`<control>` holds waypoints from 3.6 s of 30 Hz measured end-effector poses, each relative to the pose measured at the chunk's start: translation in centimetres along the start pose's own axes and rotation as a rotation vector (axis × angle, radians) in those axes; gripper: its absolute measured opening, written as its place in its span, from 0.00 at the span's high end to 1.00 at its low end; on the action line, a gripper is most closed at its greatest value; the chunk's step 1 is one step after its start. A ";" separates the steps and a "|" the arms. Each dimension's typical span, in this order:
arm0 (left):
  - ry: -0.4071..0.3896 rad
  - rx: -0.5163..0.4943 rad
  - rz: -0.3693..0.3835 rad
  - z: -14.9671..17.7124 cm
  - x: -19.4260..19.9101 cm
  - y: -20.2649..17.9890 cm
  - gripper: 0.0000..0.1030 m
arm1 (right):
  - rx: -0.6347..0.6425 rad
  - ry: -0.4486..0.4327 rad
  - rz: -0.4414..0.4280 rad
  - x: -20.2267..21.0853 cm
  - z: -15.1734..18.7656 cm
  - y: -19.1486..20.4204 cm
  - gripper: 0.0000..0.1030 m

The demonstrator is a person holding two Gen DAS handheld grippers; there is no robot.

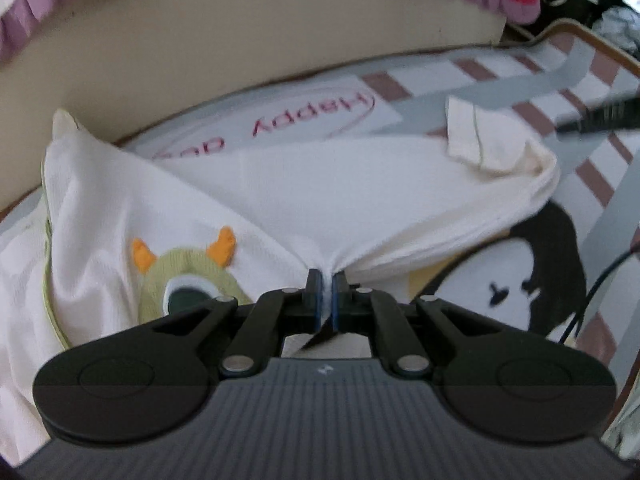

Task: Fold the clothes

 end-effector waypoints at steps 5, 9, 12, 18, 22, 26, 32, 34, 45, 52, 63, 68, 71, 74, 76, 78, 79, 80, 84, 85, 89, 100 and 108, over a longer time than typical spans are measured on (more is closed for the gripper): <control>0.007 -0.019 -0.023 0.6 -0.4 0.2 0.95 | 0.074 0.047 -0.171 -1.6 1.0 2.9 0.34; 0.000 -0.047 -0.042 0.7 -0.4 0.2 0.95 | 0.248 0.125 -0.027 -4.9 3.3 2.7 0.34; -0.004 -0.068 -0.053 0.7 -0.4 0.1 0.95 | 0.230 0.136 -0.029 -5.7 3.6 1.8 0.42; -0.016 -0.122 -0.015 -0.2 -1.4 -1.5 0.95 | 0.105 -0.198 -0.040 -3.9 -3.9 0.3 0.94; 0.030 -0.117 0.010 -0.4 -3.1 -2.9 0.96 | 0.077 -0.453 0.024 -0.2 -9.0 -0.9 0.94; 0.075 -0.111 0.035 -0.6 -4.7 -4.2 0.82 | -0.015 -0.462 0.112 -1.3 -8.5 -5.7 0.94; 0.061 -0.181 0.075 -0.9 -4.2 -5.1 0.53 | -0.186 -0.241 0.241 -6.1 -3.8 -13.9 0.94; 0.015 -0.243 0.090 -0.9 -2.6 -4.9 0.50 | -0.187 -0.202 0.266 -6.0 -3.3 -14.4 0.91; 0.010 0.002 -0.044 -1.1 2.7 6.5 0.44 | -0.270 -0.165 -0.140 -3.7 -4.1 -1.2 0.64; 0.074 0.161 -0.041 2.1 3.8 10.5 0.45 | -0.328 0.179 -0.516 -3.8 2.0 11.1 0.56; 0.106 0.262 -0.034 5.5 2.4 12.0 0.96 | -0.256 0.165 -0.527 -5.6 5.6 15.8 0.36; 0.104 0.112 -0.027 6.0 4.1 10.8 1.00 | -0.016 -0.056 -0.429 -6.4 3.4 16.7 0.99; 0.108 0.095 -0.023 6.3 5.8 10.6 1.00 | 0.036 -0.114 -0.339 -4.7 1.6 15.2 1.00; 0.111 0.077 -0.018 6.5 7.5 10.4 0.97 | 0.128 -0.081 -0.238 -5.1 1.5 14.7 1.00; 0.114 0.065 -0.015 6.7 8.7 10.3 0.96 | 0.162 -0.036 -0.184 -6.1 2.2 14.7 1.00; 0.095 0.118 -0.072 7.2 9.9 13.1 0.90 | 0.229 -0.047 -0.099 -5.8 2.0 13.8 1.00; 0.082 0.157 -0.112 7.6 10.6 15.1 0.85 | 0.263 -0.052 -0.057 -5.6 1.9 13.3 0.97; 0.068 0.196 -0.152 7.9 11.2 17.1 0.68 | 0.296 -0.057 -0.014 -5.4 1.7 12.9 0.93; 0.013 0.353 -0.314 9.4 14.1 25.2 0.46 | 0.214 -0.085 -0.047 -4.1 0.2 11.7 0.88; -0.001 0.392 -0.354 9.8 14.8 27.2 0.46 | 0.155 -0.084 -0.109 -3.7 -0.1 11.9 0.76; -0.051 0.556 -0.506 11.8 17.7 34.9 0.46 | 0.024 -0.043 -0.324 -2.5 -0.1 14.7 0.56; -0.005 0.712 -0.592 14.5 14.5 40.9 0.43 | 0.289 0.039 -0.619 2.5 4.3 25.3 0.56; -0.230 0.637 -0.450 9.9 17.5 39.0 0.97 | 0.074 0.159 -0.746 2.0 5.4 26.3 0.56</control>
Point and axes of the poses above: each gripper's, at about its wrist camera, not at the fingertips, and x roughly against the way its jaws point, y to its left, z to its underside, the point moved 10 cm from there along -x, roughly the way its jaws point, and after that the axes turned 10 degrees about -y, right-handed, at the moved point
